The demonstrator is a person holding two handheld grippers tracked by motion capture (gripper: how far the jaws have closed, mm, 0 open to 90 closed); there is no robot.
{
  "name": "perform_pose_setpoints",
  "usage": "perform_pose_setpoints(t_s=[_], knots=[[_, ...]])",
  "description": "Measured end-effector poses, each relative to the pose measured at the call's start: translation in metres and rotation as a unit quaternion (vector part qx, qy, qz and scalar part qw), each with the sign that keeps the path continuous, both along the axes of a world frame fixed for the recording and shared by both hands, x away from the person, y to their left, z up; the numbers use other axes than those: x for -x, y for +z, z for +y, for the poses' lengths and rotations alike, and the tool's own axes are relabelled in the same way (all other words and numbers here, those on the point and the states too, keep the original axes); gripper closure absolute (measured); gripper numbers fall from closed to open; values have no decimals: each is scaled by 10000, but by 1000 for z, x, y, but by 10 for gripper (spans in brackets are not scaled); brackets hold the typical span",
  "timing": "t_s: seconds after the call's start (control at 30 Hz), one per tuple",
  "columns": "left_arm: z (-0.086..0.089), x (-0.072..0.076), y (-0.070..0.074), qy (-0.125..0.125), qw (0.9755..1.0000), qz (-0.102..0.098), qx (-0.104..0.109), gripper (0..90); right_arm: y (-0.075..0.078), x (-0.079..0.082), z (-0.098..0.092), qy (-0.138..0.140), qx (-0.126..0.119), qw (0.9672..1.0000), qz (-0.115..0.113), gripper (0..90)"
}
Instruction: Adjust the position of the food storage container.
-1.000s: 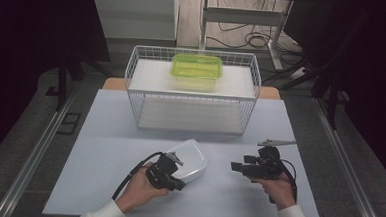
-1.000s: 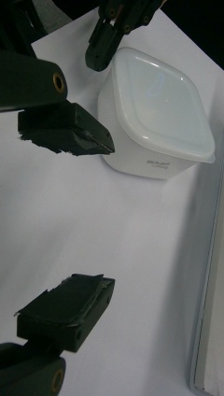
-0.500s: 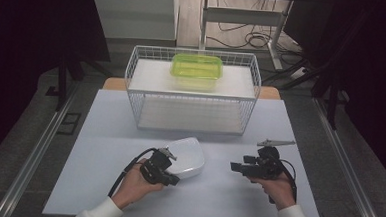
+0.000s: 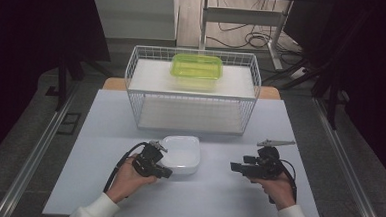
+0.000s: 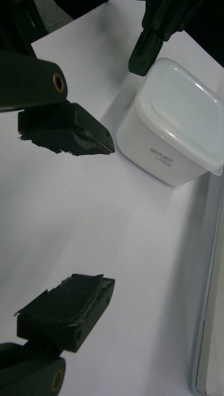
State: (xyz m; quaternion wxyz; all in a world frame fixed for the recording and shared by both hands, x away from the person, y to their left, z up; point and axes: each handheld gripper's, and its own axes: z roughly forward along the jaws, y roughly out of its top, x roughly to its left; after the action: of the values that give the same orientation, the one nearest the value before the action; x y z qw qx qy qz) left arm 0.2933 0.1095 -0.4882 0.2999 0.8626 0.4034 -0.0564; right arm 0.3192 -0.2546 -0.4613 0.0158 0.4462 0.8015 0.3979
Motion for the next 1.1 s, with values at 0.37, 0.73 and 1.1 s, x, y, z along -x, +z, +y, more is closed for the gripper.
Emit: perform_pose_setpoints(t_s=[0.37,0.73,1.1], knots=[[14,15,22,166,9981,-452,374,854,2,1,-1,4,-41,10000,-37,292],[60,7,39,1314,9828,-825,1005,431,4,1,-4,-121,-81,9998,-139,288],[88,2,32,1865,9738,-576,1167,311,8,0,2,-196,-149,9993,-271,263]])
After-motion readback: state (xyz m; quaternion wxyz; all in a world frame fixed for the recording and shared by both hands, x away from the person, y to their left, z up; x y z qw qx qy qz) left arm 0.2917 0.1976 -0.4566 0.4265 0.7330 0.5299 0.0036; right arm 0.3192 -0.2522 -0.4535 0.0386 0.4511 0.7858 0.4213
